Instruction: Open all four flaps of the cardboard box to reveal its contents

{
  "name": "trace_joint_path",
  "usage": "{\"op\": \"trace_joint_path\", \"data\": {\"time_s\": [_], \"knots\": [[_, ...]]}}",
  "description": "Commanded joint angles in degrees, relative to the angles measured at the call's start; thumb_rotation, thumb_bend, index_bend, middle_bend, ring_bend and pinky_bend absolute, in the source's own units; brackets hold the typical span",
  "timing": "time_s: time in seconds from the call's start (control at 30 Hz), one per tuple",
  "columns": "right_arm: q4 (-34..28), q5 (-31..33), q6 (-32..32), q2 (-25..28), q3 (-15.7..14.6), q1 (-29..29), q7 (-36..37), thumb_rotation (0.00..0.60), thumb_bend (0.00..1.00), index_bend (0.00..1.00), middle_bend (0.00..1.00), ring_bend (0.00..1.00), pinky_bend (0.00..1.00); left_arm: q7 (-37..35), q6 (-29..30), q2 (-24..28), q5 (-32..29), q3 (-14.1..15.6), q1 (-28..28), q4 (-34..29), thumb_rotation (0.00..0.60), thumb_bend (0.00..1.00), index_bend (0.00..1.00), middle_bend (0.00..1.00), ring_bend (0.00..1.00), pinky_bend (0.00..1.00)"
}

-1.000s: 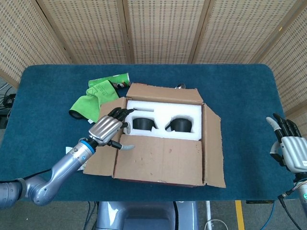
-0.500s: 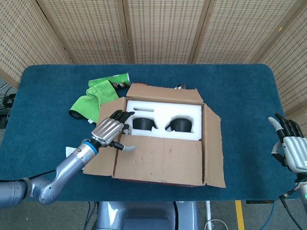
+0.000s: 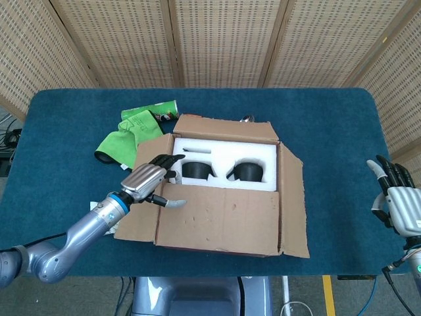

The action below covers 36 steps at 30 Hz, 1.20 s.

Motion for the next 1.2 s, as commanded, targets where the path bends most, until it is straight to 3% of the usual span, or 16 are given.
{"op": "trace_joint_path", "data": {"time_s": [0.03,0.4,0.67,0.93,1.2], "knots": [[-0.1,0.0,-0.1,0.0,0.0,0.0,-0.1,0.6,1.0,0.03,0.0,0.0,0.0,-6.1,-3.8,3.8,2.3,-1.5,1.4,-2.0,0.179,0.1,0.45,0.0,0.0,0.0],[-0.9,0.1,-0.1,0.0,0.1,0.3,-1.3,0.6,1.0,0.03,0.0,0.0,0.0,-23.3,-7.8,10.0,12.9,-5.7,6.2,-5.8,0.162,0.1,0.45,0.0,0.0,0.0],[-1.6,0.3,-0.1,0.1,0.2,0.4,-2.2,0.6,1.0,0.03,0.0,0.0,0.0,-38.4,-9.1,14.4,23.6,-7.0,9.9,-8.5,0.162,0.1,0.45,0.0,0.0,0.0],[-1.9,0.5,-0.3,0.2,0.3,0.5,-2.7,0.6,1.0,0.03,0.0,0.0,0.0,-55.7,-5.8,19.0,38.7,-4.2,12.6,-9.5,0.159,0.1,0.45,0.0,0.0,0.0],[-2.5,0.4,-0.1,0.5,0.3,0.5,-3.2,0.6,1.0,0.03,0.0,0.0,0.0,-70.8,-0.9,22.3,50.6,0.9,11.5,-8.8,0.155,0.1,0.45,0.0,0.0,0.0]]}}
